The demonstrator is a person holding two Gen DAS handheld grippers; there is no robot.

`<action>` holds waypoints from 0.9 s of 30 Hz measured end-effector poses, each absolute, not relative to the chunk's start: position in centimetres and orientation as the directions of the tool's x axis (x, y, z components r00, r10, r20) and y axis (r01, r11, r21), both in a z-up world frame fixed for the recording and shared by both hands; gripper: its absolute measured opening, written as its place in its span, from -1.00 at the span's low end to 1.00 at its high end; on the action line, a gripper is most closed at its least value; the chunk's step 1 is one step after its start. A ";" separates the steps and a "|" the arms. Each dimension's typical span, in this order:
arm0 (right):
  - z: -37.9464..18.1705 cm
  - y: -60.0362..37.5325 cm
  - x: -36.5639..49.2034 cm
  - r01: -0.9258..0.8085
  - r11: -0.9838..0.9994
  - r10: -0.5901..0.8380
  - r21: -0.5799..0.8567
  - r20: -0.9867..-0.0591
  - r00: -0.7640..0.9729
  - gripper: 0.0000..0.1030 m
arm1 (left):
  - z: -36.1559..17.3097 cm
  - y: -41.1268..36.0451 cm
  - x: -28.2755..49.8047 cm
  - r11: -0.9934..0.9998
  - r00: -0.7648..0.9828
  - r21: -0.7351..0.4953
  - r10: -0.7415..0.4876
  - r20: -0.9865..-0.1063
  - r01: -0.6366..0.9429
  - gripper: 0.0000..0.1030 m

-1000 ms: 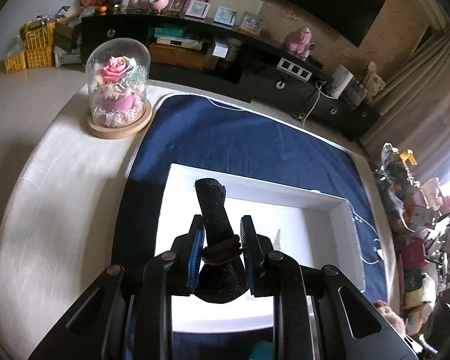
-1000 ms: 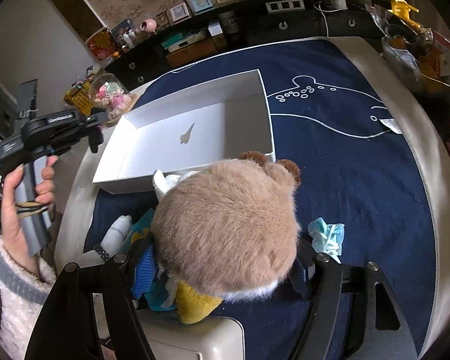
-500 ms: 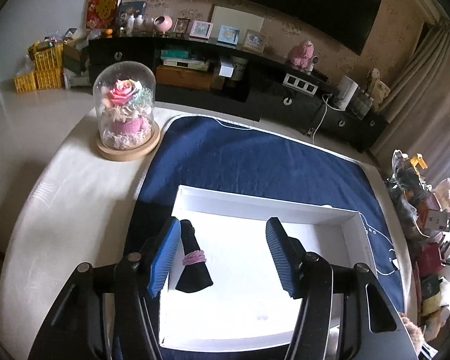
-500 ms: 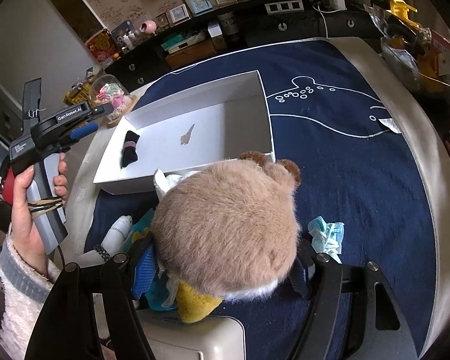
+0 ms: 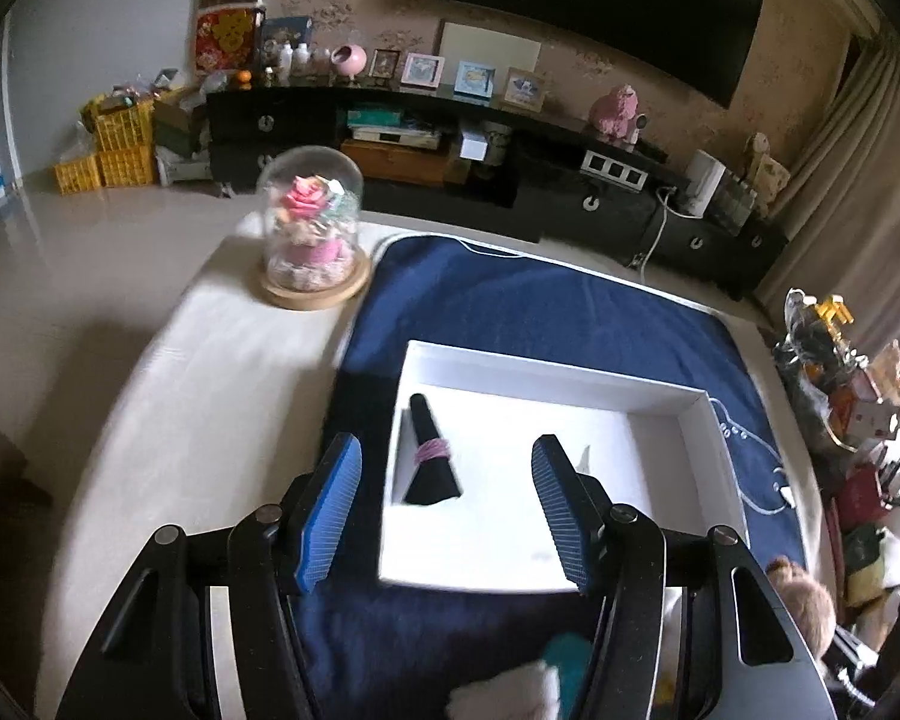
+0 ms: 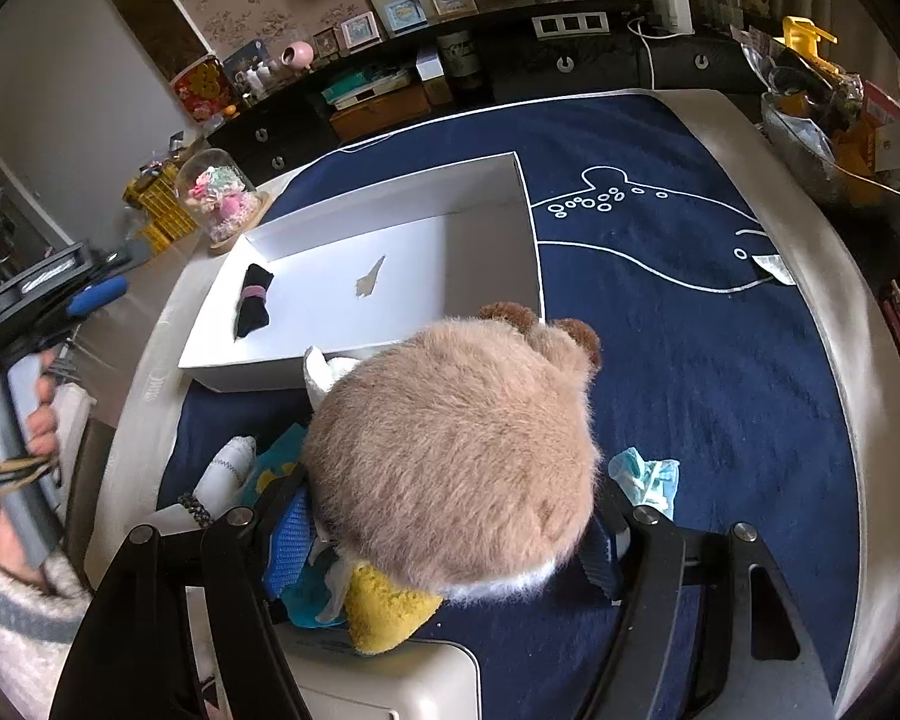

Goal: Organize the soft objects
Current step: 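Carry the brown fluffy plush into the white tray and open the right gripper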

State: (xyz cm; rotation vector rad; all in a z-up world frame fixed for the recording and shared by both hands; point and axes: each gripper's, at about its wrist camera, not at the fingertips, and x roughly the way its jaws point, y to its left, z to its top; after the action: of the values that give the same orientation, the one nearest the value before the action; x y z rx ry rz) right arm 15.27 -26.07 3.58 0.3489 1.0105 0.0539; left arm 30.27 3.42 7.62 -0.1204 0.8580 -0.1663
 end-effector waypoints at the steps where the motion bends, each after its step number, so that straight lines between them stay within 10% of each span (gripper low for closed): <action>1: 3.6 -26.1 15.2 0.115 0.944 0.205 0.311 -0.820 0.535 1.00 | 7.9 3.6 29.8 0.983 0.649 -0.159 -0.178 -0.740 0.089 0.14; 27: 13.5 -24.1 22.2 0.044 0.977 0.127 0.209 -0.734 0.667 1.00 | 5.3 3.2 28.0 0.987 0.604 -0.119 -0.158 -0.782 0.104 0.14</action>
State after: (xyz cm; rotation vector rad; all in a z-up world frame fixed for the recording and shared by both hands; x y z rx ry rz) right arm 22.23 -24.11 13.45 0.2166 0.8405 0.0468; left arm 28.01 3.24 5.29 -0.0628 0.9103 -0.1518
